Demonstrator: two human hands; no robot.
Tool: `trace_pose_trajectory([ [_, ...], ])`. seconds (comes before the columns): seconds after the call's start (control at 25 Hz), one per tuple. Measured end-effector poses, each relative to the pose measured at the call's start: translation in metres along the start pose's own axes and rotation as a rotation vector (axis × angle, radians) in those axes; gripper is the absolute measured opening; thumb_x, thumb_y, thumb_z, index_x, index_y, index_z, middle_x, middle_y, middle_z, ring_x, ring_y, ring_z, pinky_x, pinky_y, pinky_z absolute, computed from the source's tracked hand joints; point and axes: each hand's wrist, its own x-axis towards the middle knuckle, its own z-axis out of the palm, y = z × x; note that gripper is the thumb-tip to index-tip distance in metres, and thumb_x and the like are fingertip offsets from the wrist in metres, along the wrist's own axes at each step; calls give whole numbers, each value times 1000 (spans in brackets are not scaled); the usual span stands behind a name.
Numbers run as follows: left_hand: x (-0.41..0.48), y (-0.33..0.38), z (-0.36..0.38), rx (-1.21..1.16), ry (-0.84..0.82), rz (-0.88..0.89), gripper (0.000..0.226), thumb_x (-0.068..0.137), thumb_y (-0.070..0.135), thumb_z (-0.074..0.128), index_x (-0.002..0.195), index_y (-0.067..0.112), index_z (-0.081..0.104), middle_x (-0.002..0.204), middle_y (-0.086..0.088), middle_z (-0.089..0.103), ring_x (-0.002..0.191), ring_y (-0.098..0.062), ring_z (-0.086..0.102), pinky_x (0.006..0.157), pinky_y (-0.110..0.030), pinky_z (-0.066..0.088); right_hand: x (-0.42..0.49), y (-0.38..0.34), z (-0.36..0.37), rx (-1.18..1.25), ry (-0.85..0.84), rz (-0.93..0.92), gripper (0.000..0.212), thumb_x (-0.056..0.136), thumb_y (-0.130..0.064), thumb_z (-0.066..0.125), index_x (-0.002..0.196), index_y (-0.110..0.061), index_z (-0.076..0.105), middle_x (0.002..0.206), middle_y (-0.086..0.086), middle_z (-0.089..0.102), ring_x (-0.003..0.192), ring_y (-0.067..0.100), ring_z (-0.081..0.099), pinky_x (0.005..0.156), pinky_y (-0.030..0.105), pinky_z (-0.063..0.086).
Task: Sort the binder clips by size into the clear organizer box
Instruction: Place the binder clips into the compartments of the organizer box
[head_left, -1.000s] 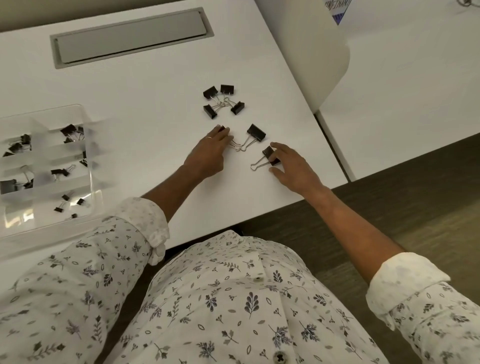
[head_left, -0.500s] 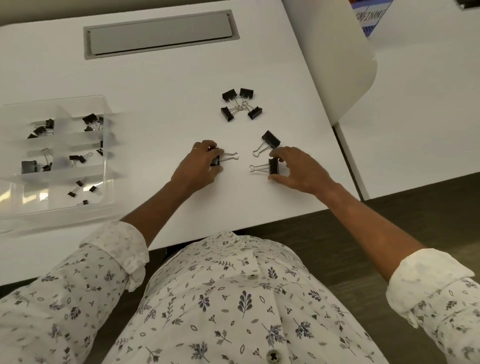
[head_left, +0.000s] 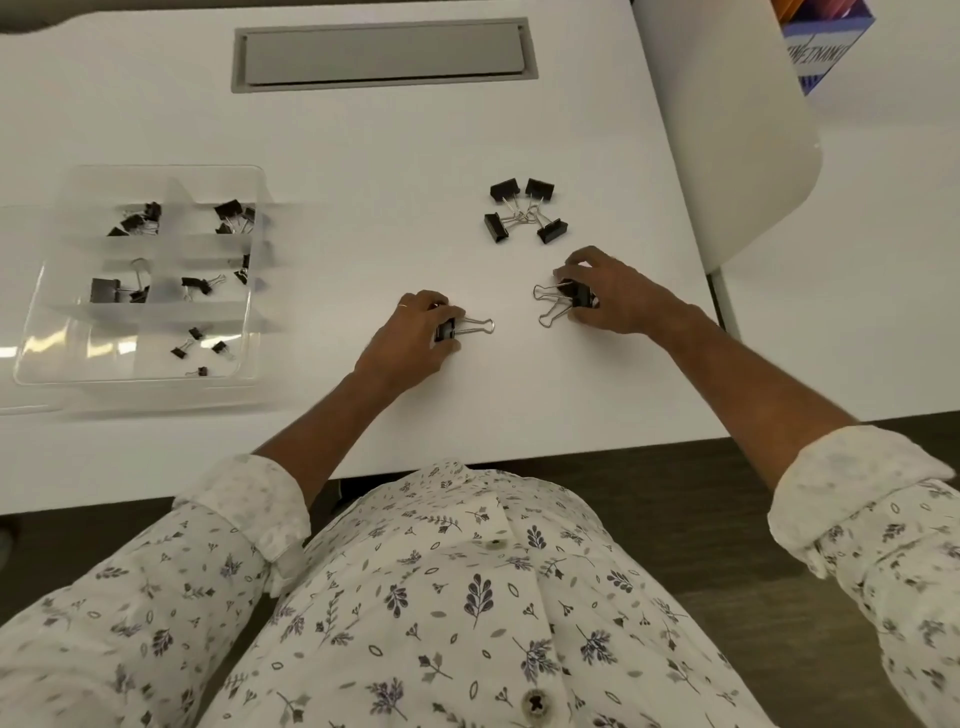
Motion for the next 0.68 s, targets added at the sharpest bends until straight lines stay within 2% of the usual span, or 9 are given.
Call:
trace_pose_trajectory([
  [0.12, 3, -4, -2, -34, -25, 27, 47, 89, 24, 77, 134, 19, 65, 136, -5, 56, 125, -29, 47, 106, -35, 41, 1, -1, 2, 13, 0, 19, 52, 86, -13, 77, 135, -6, 60, 132, 14, 54, 108, 34, 61, 90, 34, 46],
  [0.2, 7, -9, -8, -54, -75, 47, 48, 85, 25, 81, 131, 20, 67, 133, -6, 58, 121, -30, 50, 104, -32, 38, -1, -3, 2, 25, 15, 57, 50, 86, -16, 76, 133, -9, 61, 127, 11, 55, 104, 32, 61, 87, 30, 44],
  [0.32, 10, -14, -15, -61, -111, 69, 48, 82, 30, 83, 127, 22, 69, 126, -4, 62, 115, -27, 58, 103, -36, 47, -5, -12, 7, 85, 87, 146, 44, 85, -24, 77, 126, -12, 65, 117, 10, 61, 103, 30, 61, 86, 32, 46],
  [0.36, 8, -12, -16, -100, -91, 52, 47, 83, 33, 83, 126, 22, 69, 122, -3, 65, 111, -24, 61, 101, -36, 50, -6, -19, 10, 180, 123, 198, 39, 85, -26, 78, 121, -11, 68, 112, 11, 65, 100, 29, 64, 87, 35, 50],
  [0.4, 5, -9, -18, -168, -56, 8, 44, 85, 37, 81, 125, 22, 70, 118, -1, 67, 107, -19, 64, 98, -34, 52, -7, -28, 11, 386, 157, 271, 34, 86, -26, 78, 115, -10, 69, 106, 11, 68, 95, 26, 66, 85, 35, 53],
  [0.48, -2, -4, -22, -383, 23, -133, 35, 89, 45, 75, 117, 25, 74, 107, 6, 72, 97, -10, 68, 93, -25, 53, -9, -55, 10, 1079, 150, 428, 25, 91, -22, 75, 109, -6, 70, 101, 9, 68, 86, 18, 67, 79, 27, 58],
  [0.56, -8, -2, -28, -760, 40, -281, 33, 93, 50, 69, 107, 21, 76, 100, 8, 72, 90, -8, 69, 94, -26, 55, -8, -80, 11, 1646, 82, 518, 24, 95, -19, 69, 112, -3, 68, 108, 11, 66, 84, 14, 65, 77, 21, 58],
  [0.68, -17, -9, -44, -1295, 49, -418, 35, 97, 44, 66, 100, 10, 73, 108, -1, 69, 100, -15, 66, 102, -33, 56, 0, -112, 23, 2050, -14, 553, 36, 99, -20, 62, 127, 2, 61, 122, 19, 65, 83, 14, 67, 79, 22, 60],
])
